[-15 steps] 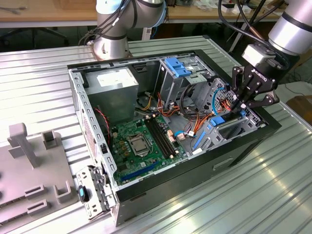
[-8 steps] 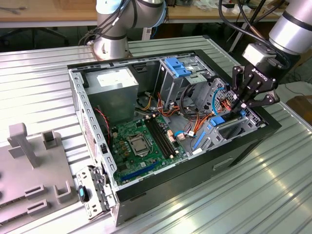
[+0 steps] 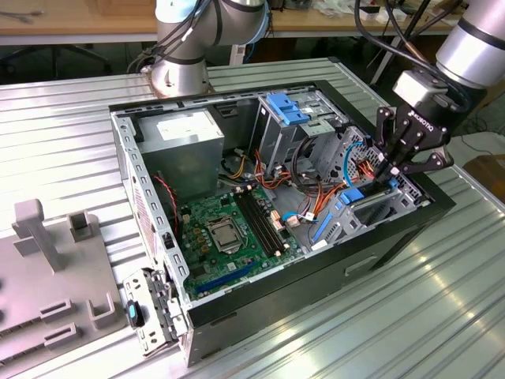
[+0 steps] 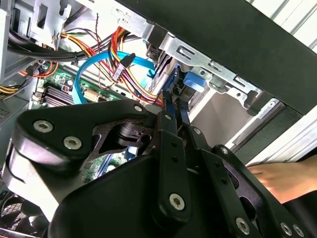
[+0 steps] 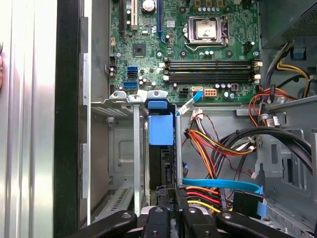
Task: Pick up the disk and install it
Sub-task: 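Insert the first disk wire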
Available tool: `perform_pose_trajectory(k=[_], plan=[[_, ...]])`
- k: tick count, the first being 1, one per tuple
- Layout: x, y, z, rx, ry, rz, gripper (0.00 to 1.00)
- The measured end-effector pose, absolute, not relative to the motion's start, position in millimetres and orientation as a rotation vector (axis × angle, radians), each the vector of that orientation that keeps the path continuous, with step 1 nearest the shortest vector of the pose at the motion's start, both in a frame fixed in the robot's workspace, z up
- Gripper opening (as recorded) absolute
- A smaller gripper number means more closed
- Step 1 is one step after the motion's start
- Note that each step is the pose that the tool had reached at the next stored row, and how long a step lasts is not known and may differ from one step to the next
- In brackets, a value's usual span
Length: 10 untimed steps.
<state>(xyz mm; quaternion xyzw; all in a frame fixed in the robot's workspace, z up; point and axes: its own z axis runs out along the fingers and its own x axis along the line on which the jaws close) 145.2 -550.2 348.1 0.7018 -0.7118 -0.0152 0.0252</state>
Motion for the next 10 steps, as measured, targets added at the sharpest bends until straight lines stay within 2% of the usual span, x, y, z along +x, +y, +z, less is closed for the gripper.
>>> perform_pose_trajectory(k=[10], plan=[[145.2, -550.2, 348.1, 2.186, -2.183, -0.045, 0.16]])
